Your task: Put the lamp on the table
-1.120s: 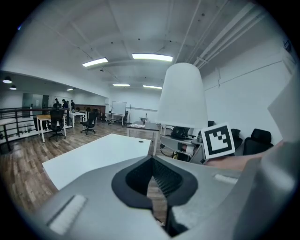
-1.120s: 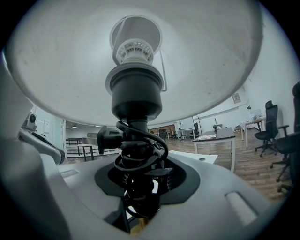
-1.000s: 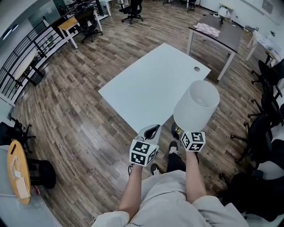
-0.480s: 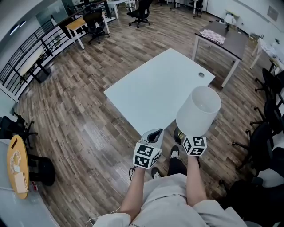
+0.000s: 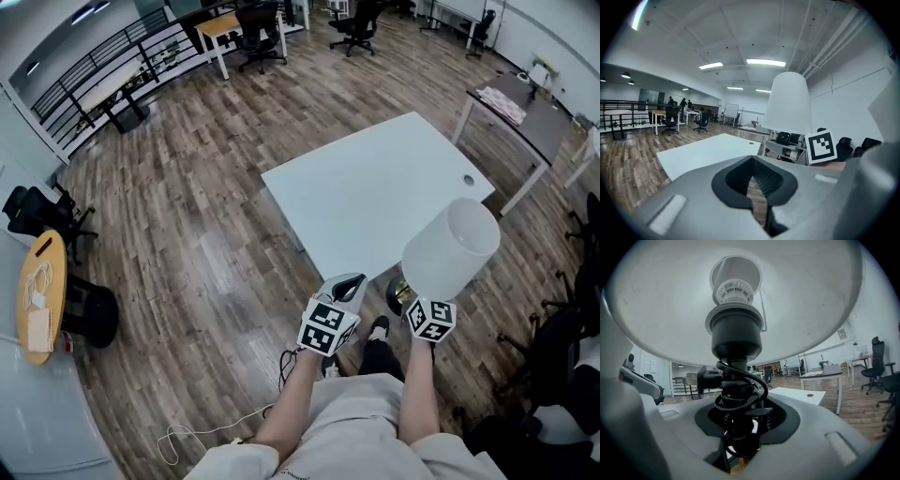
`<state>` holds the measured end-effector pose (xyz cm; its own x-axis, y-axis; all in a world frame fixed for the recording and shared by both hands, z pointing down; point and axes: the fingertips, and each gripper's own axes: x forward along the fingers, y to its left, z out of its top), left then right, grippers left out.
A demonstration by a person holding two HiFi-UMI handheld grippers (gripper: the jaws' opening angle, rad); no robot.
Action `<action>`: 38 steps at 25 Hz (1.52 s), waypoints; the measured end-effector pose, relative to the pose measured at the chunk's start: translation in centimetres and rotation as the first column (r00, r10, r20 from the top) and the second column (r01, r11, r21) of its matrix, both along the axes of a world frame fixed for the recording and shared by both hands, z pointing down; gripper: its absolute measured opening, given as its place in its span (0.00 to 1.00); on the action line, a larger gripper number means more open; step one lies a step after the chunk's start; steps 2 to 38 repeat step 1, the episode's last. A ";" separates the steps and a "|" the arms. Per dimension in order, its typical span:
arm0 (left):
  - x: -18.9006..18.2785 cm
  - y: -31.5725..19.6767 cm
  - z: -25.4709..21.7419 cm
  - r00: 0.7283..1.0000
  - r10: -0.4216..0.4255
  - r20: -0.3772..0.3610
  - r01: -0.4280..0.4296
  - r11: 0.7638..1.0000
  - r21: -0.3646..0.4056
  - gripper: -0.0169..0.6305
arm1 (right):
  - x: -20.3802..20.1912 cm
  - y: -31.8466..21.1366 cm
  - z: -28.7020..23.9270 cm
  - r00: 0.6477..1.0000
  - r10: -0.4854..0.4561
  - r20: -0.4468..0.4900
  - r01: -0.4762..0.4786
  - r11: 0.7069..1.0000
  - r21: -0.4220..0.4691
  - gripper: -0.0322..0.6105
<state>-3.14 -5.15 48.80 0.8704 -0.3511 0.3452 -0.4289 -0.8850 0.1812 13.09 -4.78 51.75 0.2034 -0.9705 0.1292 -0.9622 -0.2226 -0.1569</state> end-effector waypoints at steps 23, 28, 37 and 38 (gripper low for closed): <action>-0.5 -0.4 -0.2 1.000 -0.011 -0.004 0.011 1.000 0.001 0.03 | -0.5 -0.3 -0.1 1.000 -0.010 -0.001 0.010 1.000 0.003 0.30; -0.5 -0.4 -0.2 1.000 -0.011 -0.004 0.011 1.000 0.001 0.03 | -0.5 -0.3 -0.1 1.000 -0.010 -0.001 0.010 1.000 0.003 0.30; -0.5 -0.4 -0.2 1.000 -0.011 -0.004 0.011 1.000 0.001 0.03 | -0.5 -0.3 -0.1 1.000 -0.010 -0.001 0.010 1.000 0.003 0.30; -0.5 -0.4 -0.2 1.000 -0.011 -0.004 0.011 1.000 0.001 0.03 | -0.5 -0.3 -0.1 1.000 -0.010 -0.001 0.010 1.000 0.003 0.30</action>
